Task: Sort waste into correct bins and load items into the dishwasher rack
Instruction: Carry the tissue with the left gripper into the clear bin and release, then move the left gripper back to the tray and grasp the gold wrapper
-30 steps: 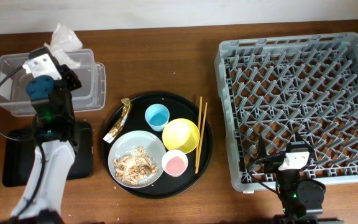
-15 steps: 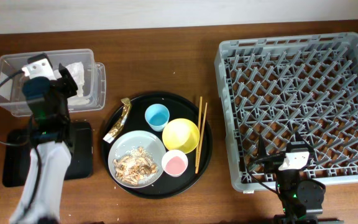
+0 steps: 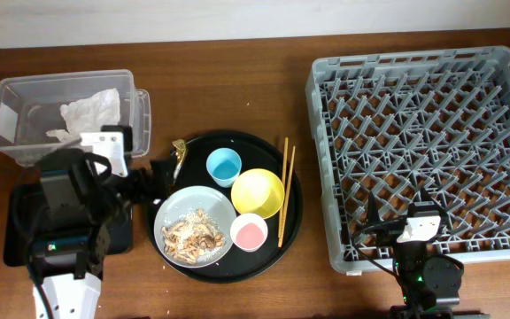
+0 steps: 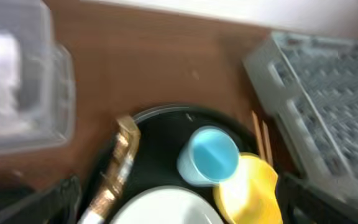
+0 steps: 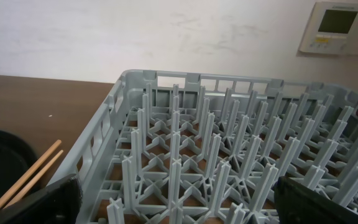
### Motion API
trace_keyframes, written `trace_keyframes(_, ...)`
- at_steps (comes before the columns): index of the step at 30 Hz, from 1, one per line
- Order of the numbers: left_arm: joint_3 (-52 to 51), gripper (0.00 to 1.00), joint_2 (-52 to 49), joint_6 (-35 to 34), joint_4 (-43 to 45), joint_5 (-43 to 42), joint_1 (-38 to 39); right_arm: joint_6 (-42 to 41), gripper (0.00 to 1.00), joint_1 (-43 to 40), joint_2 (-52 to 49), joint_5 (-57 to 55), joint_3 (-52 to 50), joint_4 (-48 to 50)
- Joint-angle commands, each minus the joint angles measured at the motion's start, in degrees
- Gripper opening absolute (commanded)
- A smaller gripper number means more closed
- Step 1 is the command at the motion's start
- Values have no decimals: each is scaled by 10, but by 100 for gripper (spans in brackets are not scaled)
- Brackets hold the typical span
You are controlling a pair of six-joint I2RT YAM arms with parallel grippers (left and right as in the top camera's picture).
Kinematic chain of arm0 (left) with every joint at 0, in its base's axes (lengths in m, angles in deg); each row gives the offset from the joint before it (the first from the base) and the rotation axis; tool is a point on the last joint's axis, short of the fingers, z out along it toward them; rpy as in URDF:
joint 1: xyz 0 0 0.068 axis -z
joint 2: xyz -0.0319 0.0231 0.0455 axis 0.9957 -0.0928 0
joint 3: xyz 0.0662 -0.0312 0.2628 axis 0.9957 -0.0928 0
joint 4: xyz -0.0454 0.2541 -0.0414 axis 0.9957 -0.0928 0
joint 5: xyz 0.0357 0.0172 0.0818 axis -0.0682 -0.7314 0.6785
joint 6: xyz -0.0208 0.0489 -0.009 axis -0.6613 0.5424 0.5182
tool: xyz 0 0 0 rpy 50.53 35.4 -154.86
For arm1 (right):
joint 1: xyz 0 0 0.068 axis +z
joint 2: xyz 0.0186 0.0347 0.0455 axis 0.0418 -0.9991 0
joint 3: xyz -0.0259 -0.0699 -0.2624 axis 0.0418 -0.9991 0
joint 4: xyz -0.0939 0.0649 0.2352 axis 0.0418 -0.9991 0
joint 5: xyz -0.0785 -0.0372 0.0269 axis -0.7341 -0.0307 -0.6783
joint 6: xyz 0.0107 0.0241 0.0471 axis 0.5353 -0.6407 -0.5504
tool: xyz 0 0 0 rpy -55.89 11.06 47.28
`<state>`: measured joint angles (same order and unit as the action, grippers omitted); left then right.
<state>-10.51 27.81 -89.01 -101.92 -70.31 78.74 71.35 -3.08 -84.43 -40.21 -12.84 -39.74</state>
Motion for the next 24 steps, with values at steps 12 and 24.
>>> trace_keyframes(12, 70, 99, -5, -5, -93, -12, 37, 3, 99, 3, 3, -5, -5, -1)
trace_keyframes(24, 210, 99, -123, -5, -247, 234, 128, 3, 99, 3, 3, -5, -5, -1)
